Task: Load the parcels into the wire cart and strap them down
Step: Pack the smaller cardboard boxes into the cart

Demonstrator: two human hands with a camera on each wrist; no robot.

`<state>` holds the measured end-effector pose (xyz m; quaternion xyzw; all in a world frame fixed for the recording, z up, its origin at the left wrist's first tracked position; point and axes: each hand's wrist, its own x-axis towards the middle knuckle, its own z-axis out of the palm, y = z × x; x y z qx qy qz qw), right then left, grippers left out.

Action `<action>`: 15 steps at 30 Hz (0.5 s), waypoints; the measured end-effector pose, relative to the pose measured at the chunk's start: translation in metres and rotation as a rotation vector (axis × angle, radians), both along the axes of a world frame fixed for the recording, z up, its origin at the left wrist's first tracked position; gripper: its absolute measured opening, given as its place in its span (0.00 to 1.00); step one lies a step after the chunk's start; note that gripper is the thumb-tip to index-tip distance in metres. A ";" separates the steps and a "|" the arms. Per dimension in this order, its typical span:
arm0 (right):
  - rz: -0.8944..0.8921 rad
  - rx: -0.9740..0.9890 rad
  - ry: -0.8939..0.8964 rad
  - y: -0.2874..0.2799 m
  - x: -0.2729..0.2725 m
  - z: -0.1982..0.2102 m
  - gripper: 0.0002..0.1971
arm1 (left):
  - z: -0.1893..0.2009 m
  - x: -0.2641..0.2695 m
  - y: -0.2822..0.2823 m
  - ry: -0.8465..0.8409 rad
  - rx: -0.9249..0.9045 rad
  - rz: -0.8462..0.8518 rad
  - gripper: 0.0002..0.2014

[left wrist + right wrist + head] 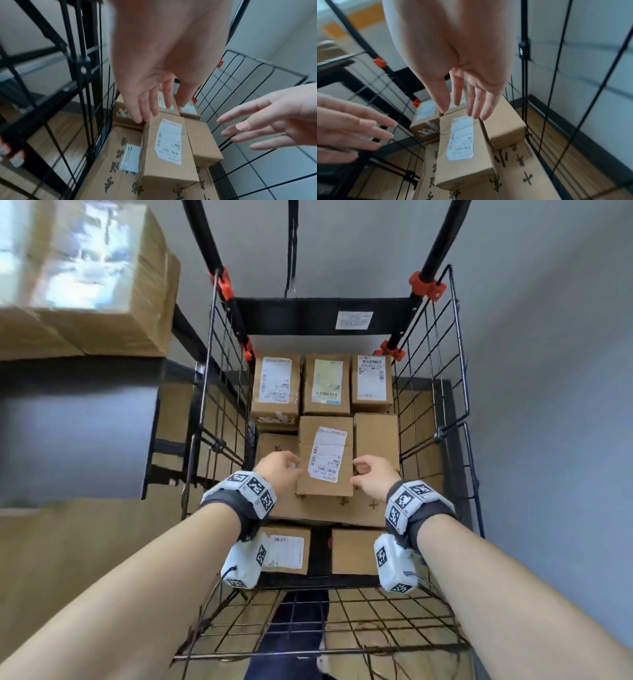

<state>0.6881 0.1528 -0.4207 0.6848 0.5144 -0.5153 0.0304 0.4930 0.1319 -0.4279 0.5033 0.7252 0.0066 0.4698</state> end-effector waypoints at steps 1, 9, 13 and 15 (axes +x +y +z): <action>0.043 0.023 -0.033 -0.005 -0.004 0.015 0.23 | 0.015 -0.003 -0.006 0.044 0.026 -0.033 0.17; 0.361 0.241 -0.229 -0.086 -0.039 0.133 0.19 | 0.141 -0.033 -0.095 0.243 0.243 -0.104 0.14; 0.485 0.311 -0.250 -0.133 -0.067 0.183 0.15 | 0.194 -0.057 -0.156 0.289 0.306 -0.050 0.12; 0.516 0.359 -0.232 -0.149 -0.086 0.200 0.14 | 0.217 -0.076 -0.181 0.330 0.317 -0.032 0.13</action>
